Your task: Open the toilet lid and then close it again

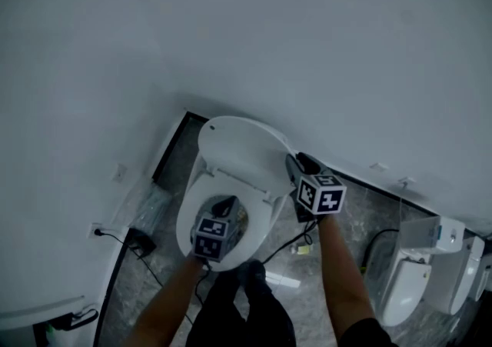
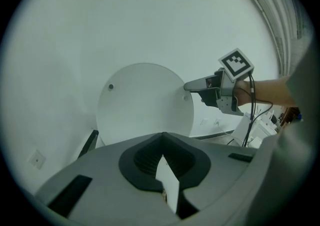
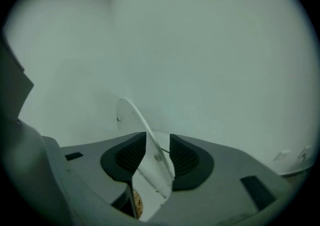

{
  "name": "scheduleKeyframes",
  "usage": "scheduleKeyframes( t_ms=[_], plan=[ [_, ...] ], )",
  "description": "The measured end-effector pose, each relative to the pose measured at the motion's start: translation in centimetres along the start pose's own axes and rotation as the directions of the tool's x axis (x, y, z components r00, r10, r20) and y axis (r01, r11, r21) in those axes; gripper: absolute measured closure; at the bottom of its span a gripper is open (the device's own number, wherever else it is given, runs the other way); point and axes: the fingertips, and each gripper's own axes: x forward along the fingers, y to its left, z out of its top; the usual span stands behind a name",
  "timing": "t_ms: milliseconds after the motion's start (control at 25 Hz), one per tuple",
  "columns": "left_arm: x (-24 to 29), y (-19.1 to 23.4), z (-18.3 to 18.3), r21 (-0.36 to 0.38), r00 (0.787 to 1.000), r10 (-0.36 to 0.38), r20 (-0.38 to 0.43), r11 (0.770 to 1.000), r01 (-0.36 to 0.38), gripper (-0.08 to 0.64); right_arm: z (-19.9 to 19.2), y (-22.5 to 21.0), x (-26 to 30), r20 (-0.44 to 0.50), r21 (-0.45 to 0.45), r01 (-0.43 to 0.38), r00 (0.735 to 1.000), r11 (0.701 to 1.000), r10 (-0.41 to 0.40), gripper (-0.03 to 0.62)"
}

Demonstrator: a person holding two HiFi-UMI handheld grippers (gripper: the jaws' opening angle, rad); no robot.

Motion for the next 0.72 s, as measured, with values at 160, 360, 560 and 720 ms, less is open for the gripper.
scheduleKeyframes(
  t_ms=[160, 360, 560, 720],
  plan=[
    [-0.7, -0.6, -0.6, -0.024, 0.999, 0.054, -0.002, 0.998, -0.054, 0.552, -0.1, 0.0, 0.2, -0.031, -0.027, -0.063, 0.998, 0.998, 0.062, 0.483],
    [-1.7, -0.5, -0.6, -0.051, 0.992, 0.123, 0.013, 0.991, -0.122, 0.552, -0.5, 1.2, -0.4, -0.048, -0.066, -0.151, 0.988, 0.986, 0.148, 0.509],
    [-3.3, 0.4, -0.5, -0.08, 0.977, 0.211, 0.035, 0.975, -0.208, 0.552, -1.2, 2.7, -1.5, -0.064, -0.128, -0.217, 0.976, 0.968, 0.21, 0.517],
    [-4.9, 1.3, -0.5, -0.097, 0.963, 0.267, 0.043, 0.96, -0.262, 0.552, -2.0, 4.2, -2.6, -0.068, -0.154, -0.259, 0.966, 0.954, 0.251, 0.517]
  ],
)
